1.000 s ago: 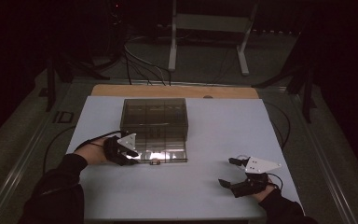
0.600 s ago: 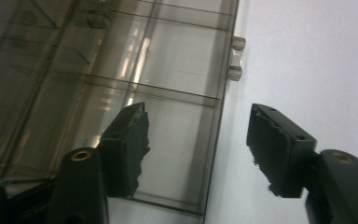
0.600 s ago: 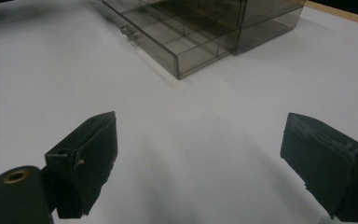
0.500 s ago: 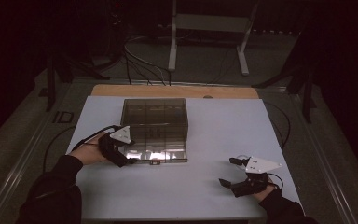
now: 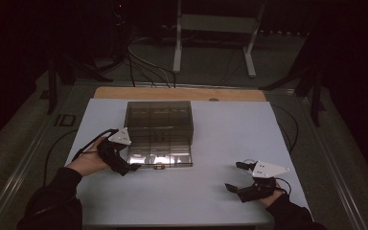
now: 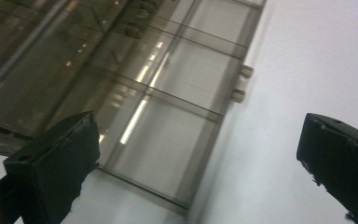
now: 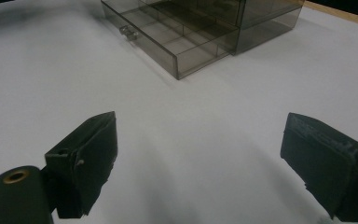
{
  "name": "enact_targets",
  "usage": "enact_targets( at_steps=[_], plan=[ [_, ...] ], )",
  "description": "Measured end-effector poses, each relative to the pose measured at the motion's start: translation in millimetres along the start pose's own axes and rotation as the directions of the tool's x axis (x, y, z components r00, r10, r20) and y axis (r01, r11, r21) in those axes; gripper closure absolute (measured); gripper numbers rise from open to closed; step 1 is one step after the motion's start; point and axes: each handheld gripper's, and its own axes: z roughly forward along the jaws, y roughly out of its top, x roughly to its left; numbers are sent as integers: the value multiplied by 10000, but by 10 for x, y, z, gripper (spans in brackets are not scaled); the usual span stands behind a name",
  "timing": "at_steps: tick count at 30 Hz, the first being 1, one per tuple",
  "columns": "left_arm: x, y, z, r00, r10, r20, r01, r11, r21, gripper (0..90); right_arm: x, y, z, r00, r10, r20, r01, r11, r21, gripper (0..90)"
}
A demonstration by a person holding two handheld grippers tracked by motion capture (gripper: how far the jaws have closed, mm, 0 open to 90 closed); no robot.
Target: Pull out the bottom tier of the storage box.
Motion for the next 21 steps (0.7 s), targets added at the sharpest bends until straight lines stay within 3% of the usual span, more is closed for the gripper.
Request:
enact_targets(
  at_steps=[4,14,21],
  plan=[
    [-50,-35,-25,9994,-358,-10,357,9992,-186,0,2,2,-4,10000,-13,29,13,10000,7,109],
    [-194,-161,-86,9884,-1258,-849,1192,9898,-781,0,2,3,-5,10000,-3,23,3,10000,-12,109],
    [-347,-225,-80,9848,-1415,-1007,1311,9860,-1029,0,4,4,-3,10000,-16,16,16,10000,-13,109]
  ],
)
